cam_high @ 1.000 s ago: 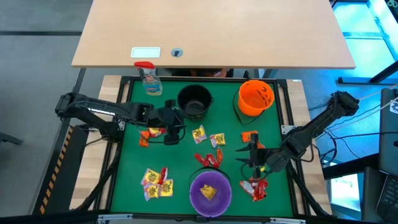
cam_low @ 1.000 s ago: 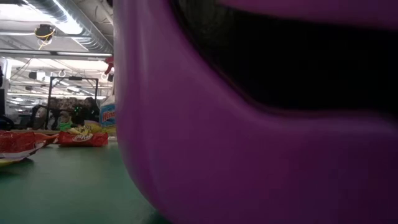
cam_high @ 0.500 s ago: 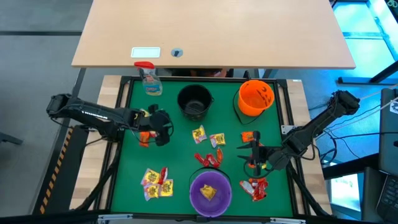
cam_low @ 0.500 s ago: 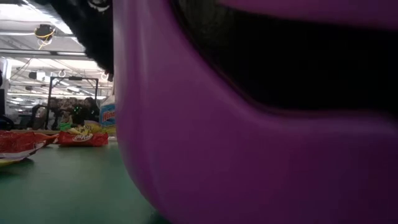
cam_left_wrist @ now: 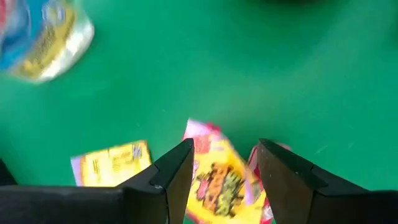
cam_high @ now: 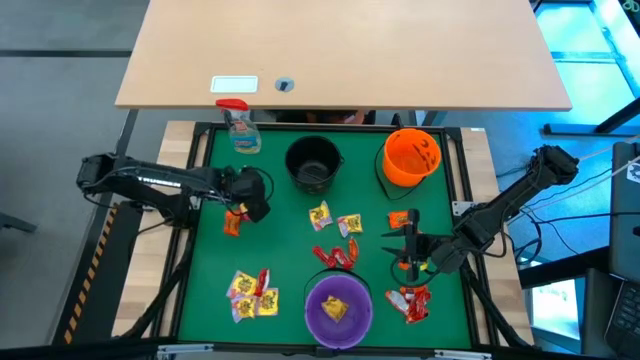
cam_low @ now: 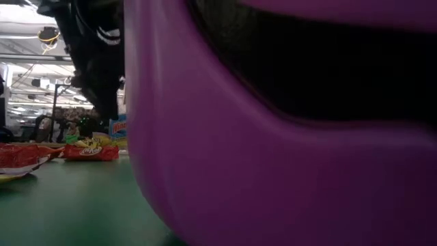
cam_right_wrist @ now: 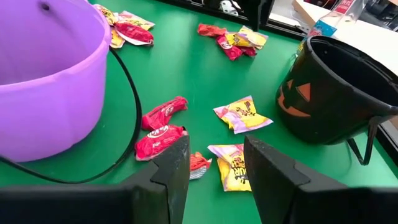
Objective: Sort candy
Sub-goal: Put the yellow candy into the violet bucket, then put the orange chocolate into the orange bucket
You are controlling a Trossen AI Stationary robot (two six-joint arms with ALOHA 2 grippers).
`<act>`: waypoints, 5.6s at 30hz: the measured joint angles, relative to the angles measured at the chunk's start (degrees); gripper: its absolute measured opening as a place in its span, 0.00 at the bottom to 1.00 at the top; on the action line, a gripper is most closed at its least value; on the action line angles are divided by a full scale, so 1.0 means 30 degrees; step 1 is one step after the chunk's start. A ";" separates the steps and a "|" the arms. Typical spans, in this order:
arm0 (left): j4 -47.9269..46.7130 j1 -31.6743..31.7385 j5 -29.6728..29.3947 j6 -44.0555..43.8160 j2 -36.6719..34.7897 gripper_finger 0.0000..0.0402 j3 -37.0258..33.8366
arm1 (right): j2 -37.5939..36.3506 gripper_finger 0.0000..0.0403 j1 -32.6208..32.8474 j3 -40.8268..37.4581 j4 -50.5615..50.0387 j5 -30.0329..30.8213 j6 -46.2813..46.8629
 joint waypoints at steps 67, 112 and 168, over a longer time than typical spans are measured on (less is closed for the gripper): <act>0.3984 -0.6140 0.0725 0.8309 0.2745 0.00 1.0972 | 0.0027 0.36 -0.0352 0.0015 0.3254 0.1813 -0.0779; 1.5456 -0.3800 1.0626 1.3059 0.8798 0.00 1.0943 | 0.4954 0.04 -0.6149 0.0029 1.6024 -1.0162 -0.6520; 0.5035 -0.3048 0.0383 1.3416 0.4798 0.39 1.0943 | 0.9014 0.47 -0.2382 0.6105 0.6344 -1.0330 -0.2035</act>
